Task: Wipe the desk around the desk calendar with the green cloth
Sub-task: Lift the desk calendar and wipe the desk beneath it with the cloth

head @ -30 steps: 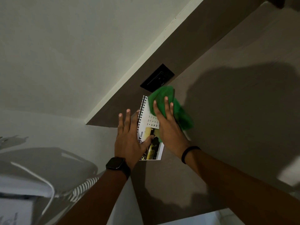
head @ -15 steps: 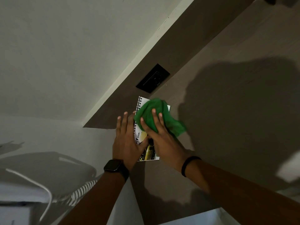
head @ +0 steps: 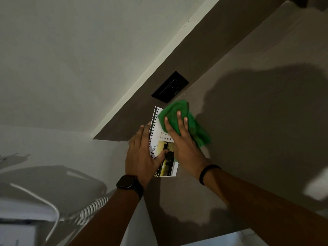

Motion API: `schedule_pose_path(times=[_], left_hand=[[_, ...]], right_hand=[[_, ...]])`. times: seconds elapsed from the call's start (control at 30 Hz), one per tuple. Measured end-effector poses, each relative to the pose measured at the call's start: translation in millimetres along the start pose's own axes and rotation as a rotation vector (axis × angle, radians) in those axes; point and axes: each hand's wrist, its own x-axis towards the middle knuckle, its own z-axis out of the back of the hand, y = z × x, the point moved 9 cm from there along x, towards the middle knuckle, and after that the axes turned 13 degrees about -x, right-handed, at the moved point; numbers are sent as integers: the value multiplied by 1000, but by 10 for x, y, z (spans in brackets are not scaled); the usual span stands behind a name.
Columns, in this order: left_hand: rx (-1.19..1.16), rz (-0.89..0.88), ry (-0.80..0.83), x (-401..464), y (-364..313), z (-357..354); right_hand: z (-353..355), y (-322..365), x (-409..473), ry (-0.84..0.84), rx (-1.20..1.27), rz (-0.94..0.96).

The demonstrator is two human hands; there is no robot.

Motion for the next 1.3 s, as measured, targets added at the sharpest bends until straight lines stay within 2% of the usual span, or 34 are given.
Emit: schedule_pose_path(times=[0.1,0.23,0.33,0.4,0.57,0.73,0.87,0.97,1.13,1.23,1.3], left_hand=[[-6,19,16,6,29,-18],[-7,30,12,2,32,-8],[20,33,21,9,76,-40],[23,49,32,16,107,-60],[-3,61,32,8,112,-48],[7,61,25,7,156,-85],[-35,70,17,5,150,-64],[-32,90,39,13,188,-82],[117,97,-4,9,167,26],[65,118,-158,41,-92,201],[-23,55,-237,150,-458,221]], right_hand=[[11,149,-23,-40,29,28],[-163,141,-278,19,-39,142],[-2,-88,20,24,-2,-19],[89,-10,137,1,36,-43],[-116,192,-236,-12,-38,127],[76,-55,198,-26,72,-90],[-111,222,-156,6,14,36],[-144,124,-430,91,-10,84],[569,-117,-313,121,-72,53],[1294,-322,-154,127,-97,-19],[1820,-442,-37,123,-210,-19]])
